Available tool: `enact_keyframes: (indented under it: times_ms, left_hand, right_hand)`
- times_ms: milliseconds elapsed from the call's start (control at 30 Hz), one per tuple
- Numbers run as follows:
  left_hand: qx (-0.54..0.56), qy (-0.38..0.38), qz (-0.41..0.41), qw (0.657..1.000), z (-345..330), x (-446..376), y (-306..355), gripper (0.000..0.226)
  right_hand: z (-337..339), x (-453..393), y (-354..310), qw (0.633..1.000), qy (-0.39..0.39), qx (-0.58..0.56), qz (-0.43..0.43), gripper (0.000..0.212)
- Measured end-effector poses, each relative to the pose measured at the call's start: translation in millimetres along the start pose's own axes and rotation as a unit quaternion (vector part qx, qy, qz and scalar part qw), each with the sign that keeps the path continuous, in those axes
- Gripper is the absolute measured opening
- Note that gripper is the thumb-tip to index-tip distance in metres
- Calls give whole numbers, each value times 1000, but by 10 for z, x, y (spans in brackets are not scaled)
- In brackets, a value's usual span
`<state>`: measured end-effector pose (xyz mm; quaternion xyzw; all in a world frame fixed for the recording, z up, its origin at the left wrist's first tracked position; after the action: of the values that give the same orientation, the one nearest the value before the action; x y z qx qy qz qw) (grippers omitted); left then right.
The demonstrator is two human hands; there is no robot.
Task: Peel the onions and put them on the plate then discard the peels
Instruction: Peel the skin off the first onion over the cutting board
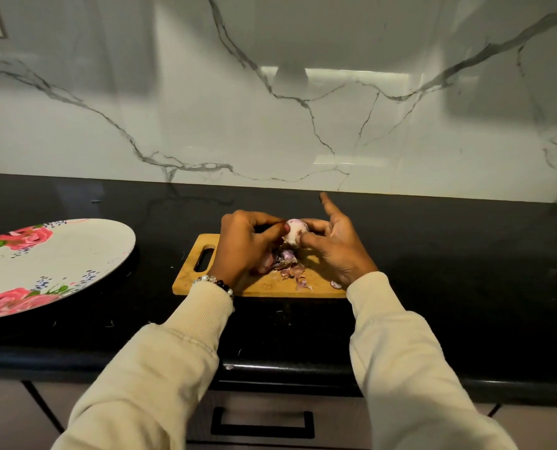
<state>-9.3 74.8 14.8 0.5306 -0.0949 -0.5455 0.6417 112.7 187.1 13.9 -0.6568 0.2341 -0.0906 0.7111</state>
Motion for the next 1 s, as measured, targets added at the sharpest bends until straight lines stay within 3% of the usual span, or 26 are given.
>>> enact_keyframes:
  times_ms: [333,600,833,1000]
  left_hand:
    - [-201,25,-97,975,14,-8,-29,7]
    - [-170,38,-10,985,28,-58,-26,7]
    - [-92,116,2,989,82,-49,-51,17]
    - [-80,28,-36,996,39,-59,-27,17]
  right_hand:
    - [10,-25,18,995,-24,95,-22,105]
    - [4,-23,11,993,-27,113,-12,109]
    - [0,-19,-1,993,-19,119,-3,108]
    - [8,-10,3,997,3,72,3,105]
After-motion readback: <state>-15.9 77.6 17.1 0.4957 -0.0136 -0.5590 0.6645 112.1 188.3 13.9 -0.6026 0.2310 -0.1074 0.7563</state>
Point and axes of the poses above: each hand's wrist, its own x-axis away from the middle knuckle, its own z-axis out of the back of the hand, y = z × x, the point moved 1 cm from there along -x, towards the middle knuckle, and after that the axes turned 15 degrees about -y, right-handed, at the moved point
